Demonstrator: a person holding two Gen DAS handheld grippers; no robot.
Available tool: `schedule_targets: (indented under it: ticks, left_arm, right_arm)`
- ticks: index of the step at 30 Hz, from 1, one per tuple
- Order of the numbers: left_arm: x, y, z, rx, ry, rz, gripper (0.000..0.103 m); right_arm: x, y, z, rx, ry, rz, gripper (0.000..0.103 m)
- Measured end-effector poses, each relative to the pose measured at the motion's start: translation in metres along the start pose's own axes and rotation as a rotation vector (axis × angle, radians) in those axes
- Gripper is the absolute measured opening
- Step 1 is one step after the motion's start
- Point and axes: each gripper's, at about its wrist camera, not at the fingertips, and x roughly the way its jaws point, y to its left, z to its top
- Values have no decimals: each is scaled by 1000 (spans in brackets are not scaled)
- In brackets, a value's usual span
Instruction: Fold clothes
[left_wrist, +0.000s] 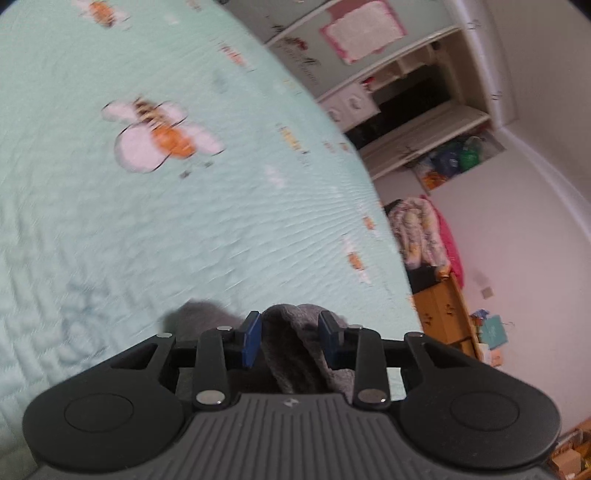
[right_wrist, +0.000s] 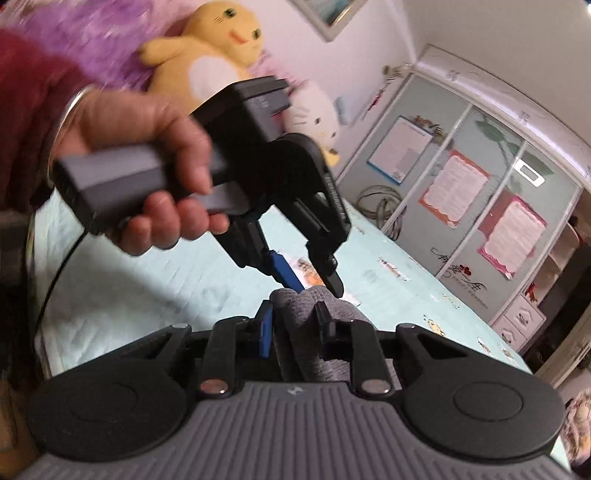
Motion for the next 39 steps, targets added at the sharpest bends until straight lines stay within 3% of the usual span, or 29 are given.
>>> schedule_targets:
  ticks: [4, 9, 12, 14, 16, 19, 23, 27, 30, 33, 36, 39]
  left_arm:
    - [-8, 6, 9, -15, -12, -13, 34]
    - [3, 46, 1, -48, -3, 159, 34]
    - [-11, 45, -10, -29, -66, 147, 34]
    - [-23, 31, -18, 4, -107, 91, 34]
    - [-31, 7, -26, 84, -127, 36, 39]
    - [-29, -20, -44, 190, -129, 46, 39]
    - [-14, -35, -62, 289, -150, 157, 37]
    - [-1, -50, -69, 288, -189, 181, 35]
    - [13, -57, -77, 316, -233, 237, 35]
    - [26, -40, -80, 291, -261, 335, 33]
    - [29, -19, -87, 284, -281, 375, 31]
    - [31, -3, -93, 302, -288, 397, 29]
  right_arm:
    - [-1, -7, 14, 27, -12, -2, 22]
    - [35, 36, -13, -67, 73, 74, 23]
    - [43, 57, -30, -135, 71, 84, 33]
    - [33, 55, -31, -105, 32, 102, 43]
    - [24, 37, -25, -12, 1, 159, 45]
    - [4, -2, -25, 186, -18, 190, 45]
    - [-14, -78, -45, 487, 1, 71, 44]
    - [-8, -163, -60, 789, -45, -39, 44]
    - [11, -219, -93, 1154, -108, 15, 44]
    - [35, -249, -120, 1376, -146, 77, 40]
    - [49, -261, -142, 1435, -146, 84, 40]
    - [49, -260, -157, 1388, -131, 86, 40]
